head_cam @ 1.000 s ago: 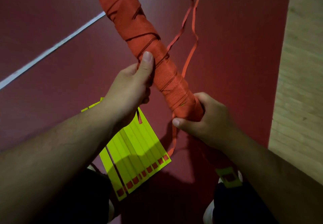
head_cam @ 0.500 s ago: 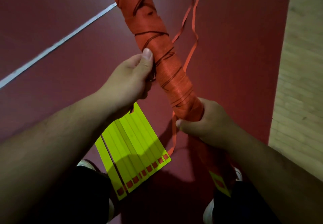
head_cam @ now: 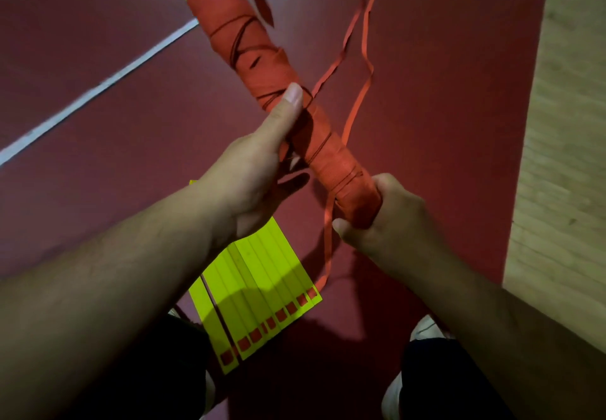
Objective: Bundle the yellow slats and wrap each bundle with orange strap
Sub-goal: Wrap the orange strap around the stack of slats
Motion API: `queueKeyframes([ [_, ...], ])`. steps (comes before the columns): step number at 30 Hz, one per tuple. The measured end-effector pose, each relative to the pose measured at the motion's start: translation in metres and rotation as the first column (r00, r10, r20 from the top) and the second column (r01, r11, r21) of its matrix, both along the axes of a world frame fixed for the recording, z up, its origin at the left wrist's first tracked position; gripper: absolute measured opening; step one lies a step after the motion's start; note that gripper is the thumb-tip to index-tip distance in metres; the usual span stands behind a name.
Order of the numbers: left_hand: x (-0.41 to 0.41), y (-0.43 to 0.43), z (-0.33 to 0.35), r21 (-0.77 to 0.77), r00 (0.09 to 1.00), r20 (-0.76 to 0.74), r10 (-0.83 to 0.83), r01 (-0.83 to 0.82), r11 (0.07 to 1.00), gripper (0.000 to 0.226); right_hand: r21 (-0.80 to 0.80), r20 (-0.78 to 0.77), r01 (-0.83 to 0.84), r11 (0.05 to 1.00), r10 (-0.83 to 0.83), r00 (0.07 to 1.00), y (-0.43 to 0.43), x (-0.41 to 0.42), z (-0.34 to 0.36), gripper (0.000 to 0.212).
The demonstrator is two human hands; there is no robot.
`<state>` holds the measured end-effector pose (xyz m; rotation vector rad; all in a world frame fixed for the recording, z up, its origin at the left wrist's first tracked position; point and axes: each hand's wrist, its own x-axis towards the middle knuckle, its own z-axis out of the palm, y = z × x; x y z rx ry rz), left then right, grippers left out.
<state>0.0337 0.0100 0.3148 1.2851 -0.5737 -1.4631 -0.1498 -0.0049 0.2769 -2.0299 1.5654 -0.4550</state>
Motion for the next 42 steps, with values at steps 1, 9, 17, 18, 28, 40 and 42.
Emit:
queueKeyframes([
  [1,-0.004,-0.001,0.000,0.019,0.998,-0.042,0.046,-0.045,0.999,0.054,-0.006,-0.022,-0.015,1.000,0.015,1.000,0.001,0.001,-0.001,0.051],
  [9,0.000,-0.003,-0.002,0.090,0.941,-0.253,0.223,-0.207,0.974,0.031,0.244,0.119,-0.238,0.940,0.214,0.969,0.000,0.003,0.005,0.055],
  [17,-0.004,-0.009,-0.012,0.017,0.937,-0.245,0.248,-0.251,0.968,0.054,0.166,0.074,-0.152,0.974,0.141,0.987,0.019,0.014,-0.010,0.054],
  [18,-0.004,-0.009,-0.015,0.032,0.934,-0.244,0.261,-0.261,0.965,0.055,0.179,0.052,-0.182,0.967,0.176,0.983,0.021,0.014,-0.010,0.056],
  [28,0.020,-0.014,-0.035,0.049,0.764,0.637,-0.104,0.094,0.994,0.038,-0.424,0.154,-0.126,0.897,0.208,0.966,-0.020,-0.014,0.020,0.020],
  [40,-0.009,0.001,-0.052,0.394,-0.006,0.863,-0.504,0.632,0.667,0.041,-0.449,-0.244,-0.515,0.730,0.454,0.857,0.005,-0.011,0.022,0.038],
  [42,-0.013,0.004,-0.053,0.436,-0.082,0.853,-0.516,0.656,0.616,0.041,-0.167,-0.457,-0.543,0.823,0.424,0.782,0.009,-0.012,0.023,0.062],
])
